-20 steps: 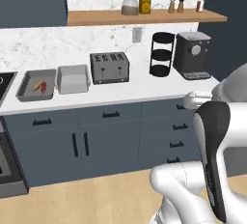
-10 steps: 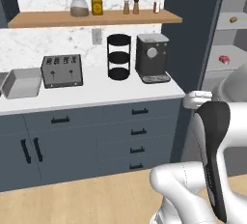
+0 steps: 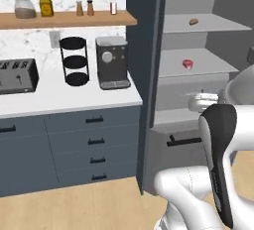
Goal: Place one sweet potato and one steak in each tupperware on the nearby counter, to pack two identical lunches.
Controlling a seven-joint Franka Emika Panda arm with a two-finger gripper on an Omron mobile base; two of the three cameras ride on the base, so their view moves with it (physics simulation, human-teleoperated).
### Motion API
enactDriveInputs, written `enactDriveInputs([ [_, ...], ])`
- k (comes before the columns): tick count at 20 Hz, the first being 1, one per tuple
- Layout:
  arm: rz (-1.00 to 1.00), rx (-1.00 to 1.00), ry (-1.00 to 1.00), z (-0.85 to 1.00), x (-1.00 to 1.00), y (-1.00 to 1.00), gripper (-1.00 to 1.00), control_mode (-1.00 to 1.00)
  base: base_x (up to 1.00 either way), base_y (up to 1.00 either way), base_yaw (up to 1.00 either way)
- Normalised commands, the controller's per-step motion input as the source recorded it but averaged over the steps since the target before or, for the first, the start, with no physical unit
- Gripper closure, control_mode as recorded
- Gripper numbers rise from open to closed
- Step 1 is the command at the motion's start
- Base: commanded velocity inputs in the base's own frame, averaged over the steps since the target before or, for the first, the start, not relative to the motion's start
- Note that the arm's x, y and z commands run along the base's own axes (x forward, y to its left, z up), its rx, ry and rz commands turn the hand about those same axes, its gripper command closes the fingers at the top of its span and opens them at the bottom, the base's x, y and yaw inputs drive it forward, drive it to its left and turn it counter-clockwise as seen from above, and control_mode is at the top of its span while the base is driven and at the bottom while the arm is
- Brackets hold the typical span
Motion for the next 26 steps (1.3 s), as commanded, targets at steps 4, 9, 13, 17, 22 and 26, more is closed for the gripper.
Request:
enactDriveInputs([
  [4,0.00,0.00,0.00,0.00,0.00,0.00,-1.00,1.00,0.41,-0.89,0.00],
  [9,0.00,0.00,0.00,0.00,0.00,0.00,-1.00,1.00,0.61,-0.57,0.00],
  [13,0.00,0.00,0.00,0.00,0.00,0.00,-1.00,1.00,0.79,-0.06,0.00],
  [17,0.00,0.00,0.00,0.00,0.00,0.00,-1.00,1.00,0.96,0.01,0.00],
  [22,0.00,0.00,0.00,0.00,0.00,0.00,-1.00,1.00,0.92,-0.27,0.00],
  [26,0.00,0.01,0.00,0.09,0.01,-0.02,-1.00,-1.00,0.42,-0.08,0.00],
])
